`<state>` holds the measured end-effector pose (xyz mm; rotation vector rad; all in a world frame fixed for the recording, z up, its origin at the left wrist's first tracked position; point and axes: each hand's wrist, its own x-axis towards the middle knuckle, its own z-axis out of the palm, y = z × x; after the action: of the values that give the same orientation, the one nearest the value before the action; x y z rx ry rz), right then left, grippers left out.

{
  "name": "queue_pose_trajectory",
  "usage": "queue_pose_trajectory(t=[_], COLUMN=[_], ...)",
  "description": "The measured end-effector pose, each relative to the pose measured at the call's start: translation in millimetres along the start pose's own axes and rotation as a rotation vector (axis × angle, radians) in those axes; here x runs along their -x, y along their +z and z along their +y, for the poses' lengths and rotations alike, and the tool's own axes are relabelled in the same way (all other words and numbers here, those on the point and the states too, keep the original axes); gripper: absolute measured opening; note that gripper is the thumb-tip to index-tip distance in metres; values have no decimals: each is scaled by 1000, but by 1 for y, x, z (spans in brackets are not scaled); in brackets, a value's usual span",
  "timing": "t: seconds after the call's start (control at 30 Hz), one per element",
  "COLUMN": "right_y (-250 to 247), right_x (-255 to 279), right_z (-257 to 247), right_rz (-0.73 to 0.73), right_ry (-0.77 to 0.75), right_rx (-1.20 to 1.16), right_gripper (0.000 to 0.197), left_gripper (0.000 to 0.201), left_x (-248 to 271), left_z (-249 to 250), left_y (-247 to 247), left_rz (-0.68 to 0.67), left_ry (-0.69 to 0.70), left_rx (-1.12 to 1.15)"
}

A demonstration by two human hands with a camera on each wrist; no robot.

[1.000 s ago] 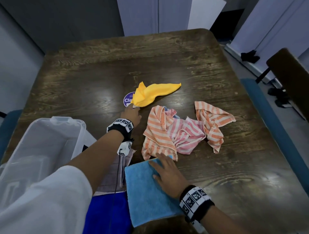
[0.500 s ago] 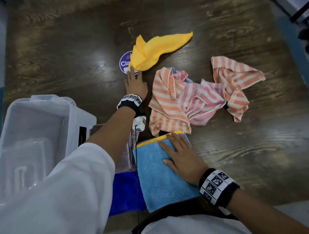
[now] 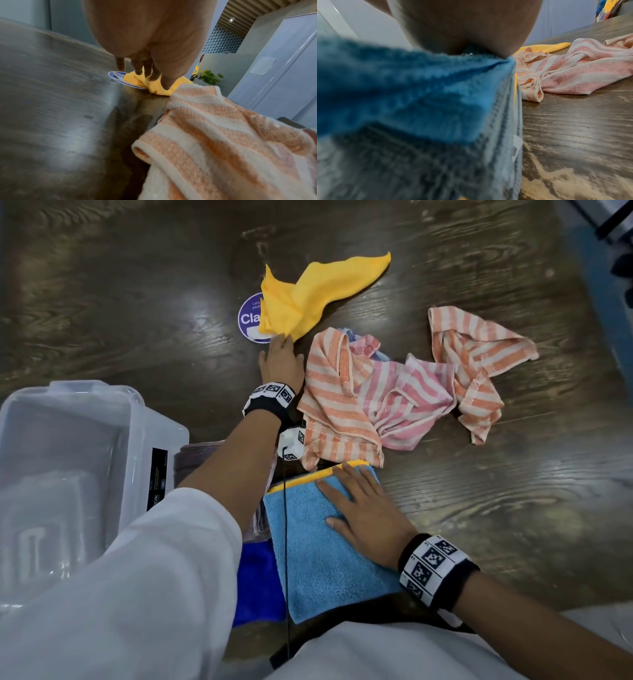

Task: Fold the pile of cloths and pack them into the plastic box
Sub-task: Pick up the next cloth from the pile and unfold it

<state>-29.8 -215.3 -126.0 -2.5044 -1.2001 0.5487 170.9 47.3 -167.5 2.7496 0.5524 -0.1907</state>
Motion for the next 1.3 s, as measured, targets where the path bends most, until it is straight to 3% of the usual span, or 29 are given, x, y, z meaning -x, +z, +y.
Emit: queue_pose_trajectory(t=[0.23, 0.47, 0.53, 0.67, 0.93, 1.03, 1.13, 1.3], right_y=[-1, -11, -15, -24, -35, -43, -61, -93], right_x=[-2, -1, -2, -2, 9, 9, 2, -14], right_z=[-3, -10, -13, -21, -29, -34, -39, -56], right_rz=[-5, -9, -29, -65, -89, -31, 143, 348], right_ry=[8, 21, 34, 61, 78, 117, 111, 76], right_rx=[11, 8, 17, 47, 86, -43, -212, -617], right_gripper=[63, 69, 64, 63, 67, 68, 73, 93], left_gripper=[48, 51, 48, 21, 13, 12, 12, 17], left_x=[13, 49, 65, 104, 173, 195, 221, 263], left_z=[11, 21, 23, 24, 31, 41, 53, 70], left_y=[-36, -89, -103, -126, -180, -218, -253, -283], left_rz=[10, 106, 179, 343, 547, 641, 694, 711], left_ry=[-13, 10, -7, -80, 23, 104, 178, 297], left_rx=[14, 101, 184, 240, 519, 629, 711, 798])
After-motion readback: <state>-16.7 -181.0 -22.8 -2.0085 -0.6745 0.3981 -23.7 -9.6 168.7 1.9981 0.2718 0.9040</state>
